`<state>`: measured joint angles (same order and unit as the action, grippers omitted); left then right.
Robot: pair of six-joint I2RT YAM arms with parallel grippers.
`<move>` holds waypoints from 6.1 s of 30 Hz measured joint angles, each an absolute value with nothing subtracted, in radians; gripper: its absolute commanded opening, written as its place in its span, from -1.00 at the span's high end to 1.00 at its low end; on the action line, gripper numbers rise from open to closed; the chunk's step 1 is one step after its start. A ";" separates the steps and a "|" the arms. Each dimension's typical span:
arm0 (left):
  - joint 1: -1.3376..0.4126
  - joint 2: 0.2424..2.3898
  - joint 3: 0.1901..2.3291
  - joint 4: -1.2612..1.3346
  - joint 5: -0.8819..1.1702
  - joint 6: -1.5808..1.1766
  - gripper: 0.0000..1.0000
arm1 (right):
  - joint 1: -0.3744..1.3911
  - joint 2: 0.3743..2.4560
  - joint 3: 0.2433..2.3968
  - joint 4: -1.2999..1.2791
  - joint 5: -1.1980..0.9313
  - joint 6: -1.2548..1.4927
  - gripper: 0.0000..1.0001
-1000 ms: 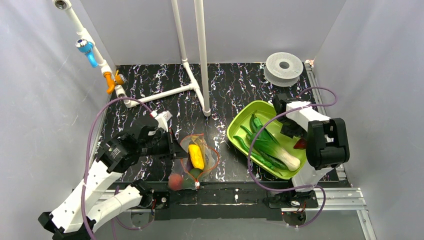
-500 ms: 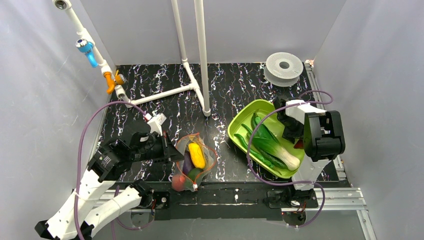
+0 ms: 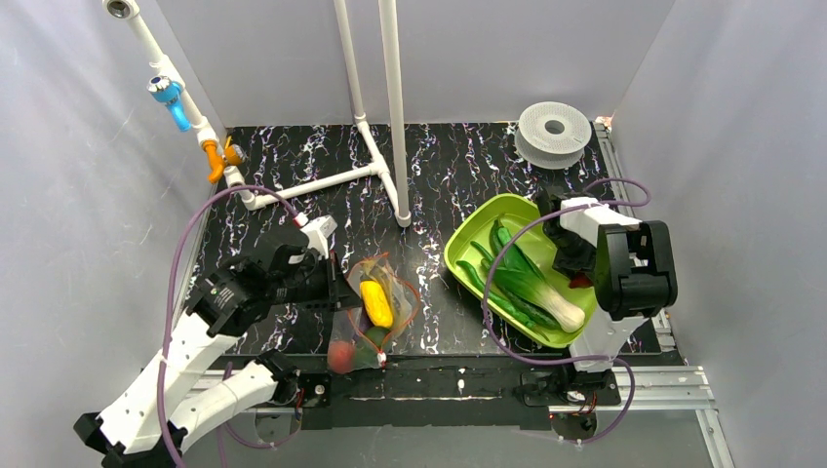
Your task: Place the food in the zip-top bag and seal the zipper
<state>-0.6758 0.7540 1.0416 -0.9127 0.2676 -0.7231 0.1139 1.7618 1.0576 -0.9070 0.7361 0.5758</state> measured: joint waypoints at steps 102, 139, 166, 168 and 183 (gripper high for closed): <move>-0.676 0.860 1.037 -0.761 0.175 -0.809 1.00 | 1.124 1.275 1.271 -0.472 -0.093 0.440 -0.70; -0.676 0.844 1.087 -0.837 0.104 -0.762 1.00 | 0.609 1.000 0.783 -0.670 -0.023 0.601 -0.82; -0.676 0.843 1.059 -0.816 0.123 -0.766 1.00 | 0.313 1.171 0.926 -0.641 0.148 0.407 -0.52; -0.676 0.843 1.059 -0.816 0.124 -0.766 1.00 | 0.343 1.147 0.914 -0.637 0.102 0.390 -0.45; -0.676 0.850 1.059 -0.815 0.145 -0.768 1.00 | 0.477 1.425 0.910 -0.718 0.073 0.332 -0.01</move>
<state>-0.6758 0.8497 1.0588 -0.8154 0.1448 -0.7677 0.4767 1.4254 0.9096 -0.7177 0.0734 0.3321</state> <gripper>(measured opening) 0.008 0.533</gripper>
